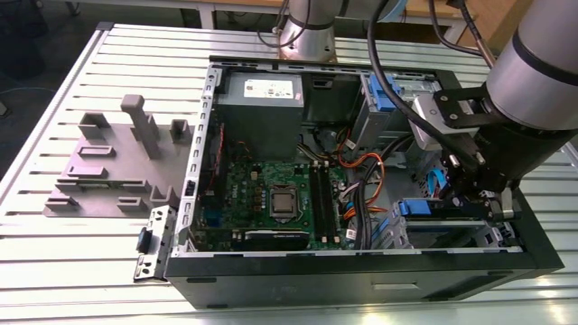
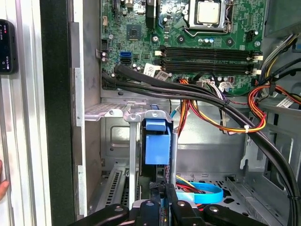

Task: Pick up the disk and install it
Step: 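Insert the second disk wire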

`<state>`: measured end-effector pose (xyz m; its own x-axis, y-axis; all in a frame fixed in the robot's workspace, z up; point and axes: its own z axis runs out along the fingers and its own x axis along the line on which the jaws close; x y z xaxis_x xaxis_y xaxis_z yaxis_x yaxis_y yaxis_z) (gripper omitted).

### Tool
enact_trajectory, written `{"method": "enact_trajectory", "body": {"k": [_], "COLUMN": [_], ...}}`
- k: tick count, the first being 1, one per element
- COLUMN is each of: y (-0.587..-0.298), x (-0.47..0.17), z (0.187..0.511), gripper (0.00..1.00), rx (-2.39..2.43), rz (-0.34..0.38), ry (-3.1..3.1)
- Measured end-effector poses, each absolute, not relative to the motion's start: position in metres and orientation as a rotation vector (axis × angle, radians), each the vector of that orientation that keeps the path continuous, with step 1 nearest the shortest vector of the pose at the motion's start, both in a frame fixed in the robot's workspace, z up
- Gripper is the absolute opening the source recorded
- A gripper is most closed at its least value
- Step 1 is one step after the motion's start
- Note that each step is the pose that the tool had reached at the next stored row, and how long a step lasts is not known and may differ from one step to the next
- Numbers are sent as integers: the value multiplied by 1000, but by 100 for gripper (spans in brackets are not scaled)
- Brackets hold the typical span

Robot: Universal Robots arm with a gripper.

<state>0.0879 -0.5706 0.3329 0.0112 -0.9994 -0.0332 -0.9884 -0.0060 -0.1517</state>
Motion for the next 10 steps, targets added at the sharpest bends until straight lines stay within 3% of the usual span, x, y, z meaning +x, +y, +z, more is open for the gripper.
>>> {"method": "enact_trajectory", "body": {"k": [10], "y": [-571], "x": [88], "z": [335], "gripper": [16], "rx": [-2127], "rz": [-110], "ry": [2111]}}
